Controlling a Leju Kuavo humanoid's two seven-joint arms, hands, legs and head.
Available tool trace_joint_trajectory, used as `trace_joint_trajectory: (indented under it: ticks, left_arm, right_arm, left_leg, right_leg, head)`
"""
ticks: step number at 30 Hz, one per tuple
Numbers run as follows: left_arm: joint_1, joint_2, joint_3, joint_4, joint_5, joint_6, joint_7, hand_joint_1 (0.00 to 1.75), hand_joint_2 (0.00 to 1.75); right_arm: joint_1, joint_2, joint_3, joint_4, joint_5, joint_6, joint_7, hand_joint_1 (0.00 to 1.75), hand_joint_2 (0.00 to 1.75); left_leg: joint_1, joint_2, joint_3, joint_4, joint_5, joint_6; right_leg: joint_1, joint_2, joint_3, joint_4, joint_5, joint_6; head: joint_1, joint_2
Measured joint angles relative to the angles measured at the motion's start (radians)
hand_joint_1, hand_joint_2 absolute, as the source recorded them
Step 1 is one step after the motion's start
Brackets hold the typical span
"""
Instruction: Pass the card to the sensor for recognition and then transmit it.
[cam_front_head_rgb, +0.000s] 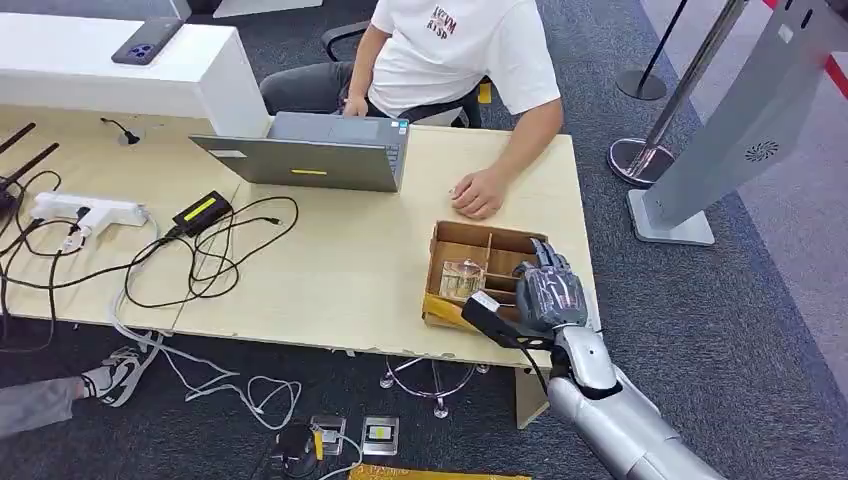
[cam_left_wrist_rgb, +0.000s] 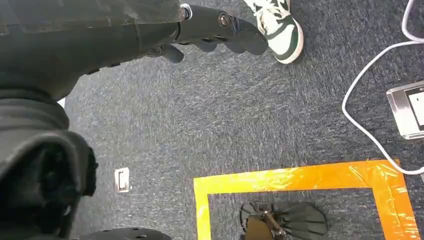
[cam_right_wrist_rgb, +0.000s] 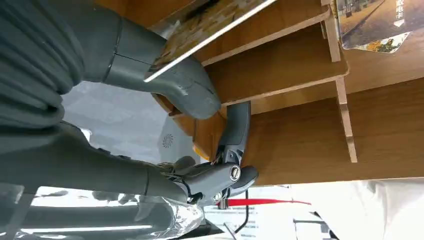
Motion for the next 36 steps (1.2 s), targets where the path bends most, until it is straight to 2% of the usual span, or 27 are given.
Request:
trace_joint_trajectory:
  ticks: [2,3,4,8,13,17,32,36]
  left_arm:
    - [0.000,0.000,0.004,0.000,-0.003,-0.001,0.000,0.00,0.00]
    - [0.000,0.000,0.005,0.000,-0.005,-0.001,0.000,0.00,0.00]
    - [0.000,0.000,0.005,0.000,-0.006,-0.001,0.000,0.00,0.00]
    - [0.000,0.000,0.010,0.000,-0.011,0.000,0.000,0.00,0.00]
    - [0.003,0.000,0.013,0.000,-0.020,0.007,-0.003,0.00,0.00]
    - [0.007,0.000,0.021,0.000,-0.030,0.014,-0.006,0.00,0.00]
    - [0.009,-0.001,0.040,0.000,-0.048,0.010,-0.006,0.00,0.00]
    - [0.009,-0.001,0.047,0.000,-0.055,0.010,-0.006,0.00,0.00]
  right_arm:
    - [-0.001,0.000,0.000,0.003,-0.001,-0.003,0.000,1.66,1.75]
    - [-0.003,0.001,0.000,0.005,-0.002,-0.003,0.001,1.31,1.75]
    - [-0.005,0.003,0.000,0.007,-0.003,-0.005,0.001,0.03,1.75]
    - [-0.004,0.006,0.000,0.010,-0.015,-0.053,-0.010,0.00,1.75]
    - [0.001,0.005,-0.008,0.008,-0.052,-0.170,-0.049,0.00,1.75]
    - [0.011,0.001,-0.027,-0.030,-0.080,-0.226,-0.056,0.00,1.75]
    - [0.037,-0.040,-0.072,-0.179,-0.114,-0.229,-0.053,0.00,1.75]
    - [0.046,-0.044,-0.073,-0.201,-0.151,-0.194,-0.104,0.00,1.75]
  left_leg:
    - [0.000,0.000,0.000,0.000,0.000,0.000]
    - [0.000,0.000,0.000,0.000,0.000,0.000]
    - [0.000,0.000,0.000,0.000,0.000,0.000]
    - [0.000,0.000,0.001,0.000,0.000,0.000]
    - [0.000,0.000,0.000,0.000,0.000,0.000]
    - [0.000,0.000,0.000,0.000,0.000,0.000]
    - [0.000,0.000,-0.001,0.000,0.000,0.000]
    - [0.000,0.000,-0.001,0.000,0.000,0.000]
  right_leg:
    - [0.000,0.000,0.000,0.000,0.000,0.000]
    - [0.000,0.000,0.000,0.000,0.000,0.000]
    - [0.000,0.000,0.000,0.000,0.000,0.000]
    - [0.000,0.000,0.000,0.000,0.000,0.000]
    - [0.000,0.000,0.000,0.000,0.000,0.000]
    - [0.000,0.000,-0.001,0.000,0.000,0.000]
    - [0.000,0.000,-0.001,0.000,0.000,0.000]
    - [0.000,0.000,-0.001,0.000,0.000,0.000]
  head:
    - [0.000,0.000]
    - [0.000,0.000]
    - [0.000,0.000]
    - [0.000,0.000]
    - [0.000,0.000]
    - [0.000,0.000]
    - [0.000,0.000]
    - [0.000,0.000]
